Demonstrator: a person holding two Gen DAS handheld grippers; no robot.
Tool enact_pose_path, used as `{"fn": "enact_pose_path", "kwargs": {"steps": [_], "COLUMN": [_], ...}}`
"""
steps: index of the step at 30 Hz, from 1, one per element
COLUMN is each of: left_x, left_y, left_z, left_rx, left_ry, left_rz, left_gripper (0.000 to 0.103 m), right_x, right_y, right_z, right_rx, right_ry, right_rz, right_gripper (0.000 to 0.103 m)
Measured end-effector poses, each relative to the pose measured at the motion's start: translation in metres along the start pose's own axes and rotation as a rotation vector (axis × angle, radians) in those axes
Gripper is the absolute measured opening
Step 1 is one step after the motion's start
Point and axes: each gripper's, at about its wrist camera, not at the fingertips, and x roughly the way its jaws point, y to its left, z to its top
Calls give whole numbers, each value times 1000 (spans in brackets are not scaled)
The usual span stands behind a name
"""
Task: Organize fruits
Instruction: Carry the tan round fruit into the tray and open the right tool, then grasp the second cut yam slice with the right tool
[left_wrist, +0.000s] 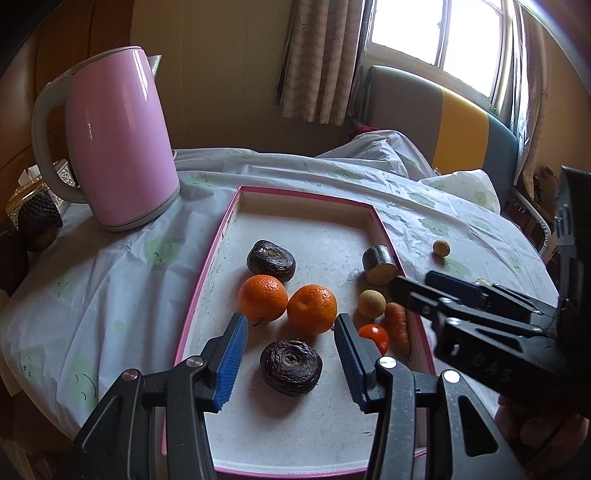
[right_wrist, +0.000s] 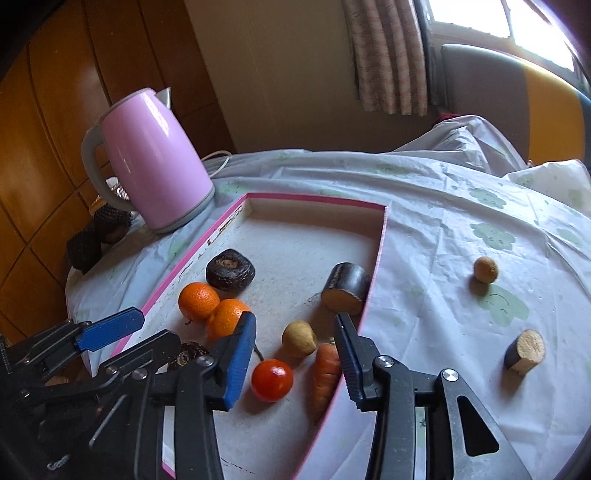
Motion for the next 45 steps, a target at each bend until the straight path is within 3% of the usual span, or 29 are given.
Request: {"fn": "enact_pose_path", "kwargs": {"steps": [2, 17, 24, 28, 30, 31, 35, 42, 45], "left_x": [0, 1, 5, 8, 8, 9, 12, 20, 25], "left_y": [-2, -23, -41, -53, -60, -64, -78, -100, -107], "left_z": [0, 2, 5, 10, 12, 14, 18, 25, 28], "left_rx": [4, 43, 70, 85, 100, 108, 132, 160, 163], "left_ry": [0, 4, 16, 27, 24, 21, 25, 32, 44], "left_rz": [-6, -57, -85, -92, -93, -97, -113, -136, -139], "left_gripper": [49, 49, 49, 49, 49, 49, 49, 49, 49], "right_x": [-9, -50, -31, -7, -6, -8, -22, -38, -40], "right_y": [-8, -130, -151, -151, -151, -150, -151, -184, -194], "right_z": [-2, -37, -27, -26, -26, -26, -29, -43, -49], "right_rx": [16, 284, 261, 212, 194, 182, 145, 189, 226], "right_ry": [-25, -43, 3, 78, 76, 76, 40, 44, 29], "right_rz": [-29, -328, -340, -357, -371, -378, -453, -535, -509], "right_gripper": [54, 55, 55, 53, 47, 33, 33, 33, 33]}}
